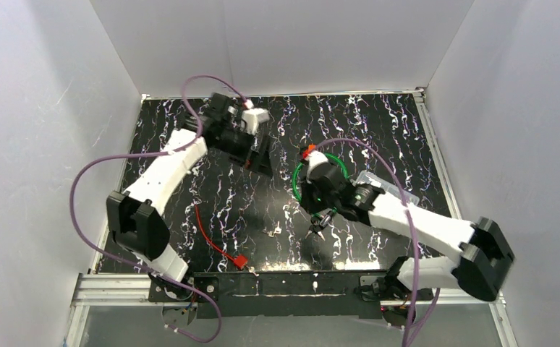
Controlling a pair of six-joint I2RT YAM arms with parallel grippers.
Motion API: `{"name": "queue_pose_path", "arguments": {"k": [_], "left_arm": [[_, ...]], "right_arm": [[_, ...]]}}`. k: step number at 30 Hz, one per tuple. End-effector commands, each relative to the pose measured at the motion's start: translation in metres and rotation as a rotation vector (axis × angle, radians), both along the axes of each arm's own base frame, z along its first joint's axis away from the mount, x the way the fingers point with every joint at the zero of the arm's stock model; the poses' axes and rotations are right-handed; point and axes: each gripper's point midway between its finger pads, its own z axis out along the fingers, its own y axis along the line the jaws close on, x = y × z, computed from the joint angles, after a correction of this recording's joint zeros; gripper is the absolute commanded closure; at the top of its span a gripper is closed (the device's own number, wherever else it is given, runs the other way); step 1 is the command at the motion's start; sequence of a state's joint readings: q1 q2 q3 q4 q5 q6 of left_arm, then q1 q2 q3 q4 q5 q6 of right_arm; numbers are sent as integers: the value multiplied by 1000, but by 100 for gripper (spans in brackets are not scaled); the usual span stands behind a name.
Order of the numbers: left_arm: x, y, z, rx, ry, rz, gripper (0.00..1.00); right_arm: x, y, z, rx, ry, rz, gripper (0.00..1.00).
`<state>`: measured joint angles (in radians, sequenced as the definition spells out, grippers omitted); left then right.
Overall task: Unlock with the key
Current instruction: Pick up the key from the center of the board.
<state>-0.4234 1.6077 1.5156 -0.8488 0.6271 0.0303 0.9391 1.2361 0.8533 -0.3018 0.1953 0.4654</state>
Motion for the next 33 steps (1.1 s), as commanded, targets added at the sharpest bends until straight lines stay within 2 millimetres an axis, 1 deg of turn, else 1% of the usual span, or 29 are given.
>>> {"name": "queue_pose_path", "arguments": {"k": [1, 3, 6, 9, 12, 15, 18, 20, 24, 28, 33], "left_arm": [[3, 61, 53, -89, -50, 86, 2], [-5, 65, 50, -119, -32, 74, 2], [-12, 68, 42, -141, 24, 51, 2], [-9, 75, 33, -154, 69, 78, 2], [-1, 84, 29, -149, 51, 109, 2], [7, 93, 27, -133, 14, 137, 2], [10, 97, 26, -121, -1, 149, 2], [11, 98, 25, -117, 1, 150, 2], [11, 99, 23, -114, 10, 153, 2], [9, 99, 24, -112, 8, 153, 2], [7, 100, 27, -109, 2, 152, 2]], "right_arm": [[25, 74, 14, 28, -15, 264, 76], [22, 84, -3, 9, 20, 322, 74], [14, 94, -20, 15, 38, 418, 69], [6, 105, -25, 39, 56, 496, 68], [-5, 110, -26, 68, 69, 559, 67], [-21, 110, -30, 81, 59, 631, 65], [-37, 109, -43, 41, 33, 700, 62], [-43, 107, -53, 14, 36, 721, 61], [-45, 103, -67, -28, 42, 735, 60], [-47, 103, -75, -54, 42, 741, 59], [-45, 101, -86, -107, 21, 751, 62]]}}
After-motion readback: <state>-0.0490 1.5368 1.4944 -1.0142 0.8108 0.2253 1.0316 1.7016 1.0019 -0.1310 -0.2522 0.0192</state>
